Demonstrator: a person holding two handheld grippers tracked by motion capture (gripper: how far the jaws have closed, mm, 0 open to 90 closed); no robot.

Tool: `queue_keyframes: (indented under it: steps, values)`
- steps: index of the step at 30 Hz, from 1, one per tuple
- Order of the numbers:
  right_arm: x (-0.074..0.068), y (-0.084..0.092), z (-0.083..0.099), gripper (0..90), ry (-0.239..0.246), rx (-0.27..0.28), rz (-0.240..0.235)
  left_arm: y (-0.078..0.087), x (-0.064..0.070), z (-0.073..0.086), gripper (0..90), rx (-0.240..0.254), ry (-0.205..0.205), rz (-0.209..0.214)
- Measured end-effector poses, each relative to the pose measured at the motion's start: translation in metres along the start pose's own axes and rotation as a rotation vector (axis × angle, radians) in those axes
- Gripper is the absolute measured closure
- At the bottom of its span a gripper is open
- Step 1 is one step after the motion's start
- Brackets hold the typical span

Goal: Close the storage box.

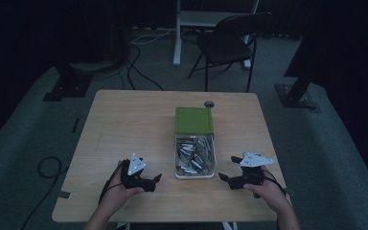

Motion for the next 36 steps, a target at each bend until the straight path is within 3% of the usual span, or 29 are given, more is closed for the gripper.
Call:
queue_keyframes:
  steps: [15, 19, 29, 36]
  values:
    - [-0.006, -0.003, -0.019, 12.2, -0.029, 0.048, -0.014, -0.015, 0.021, -0.030, 4.8, 0.077, -0.069, 0.071]
    - [-0.008, -0.006, -0.023, 12.2, -0.041, 0.059, -0.018, -0.017, 0.023, -0.036, 4.8, 0.099, -0.073, 0.075]
    - [-0.006, -0.014, -0.022, 12.2, -0.054, 0.047, 0.000, -0.028, 0.021, -0.041, 4.8, 0.097, -0.081, 0.078]
    - [-0.002, -0.017, -0.020, 12.2, -0.080, 0.045, 0.004, -0.031, 0.016, -0.042, 4.7, 0.102, -0.047, 0.081]
Point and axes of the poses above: each handheld gripper's, and its own axes: y roughly backward along the jaws, z roughly out of its underside, x roughly to its right, the point moved 7 cm from there along -y, roughly forward along the jaws, and after that the axes turned 12 degrees about z, right-handed, at the moved point
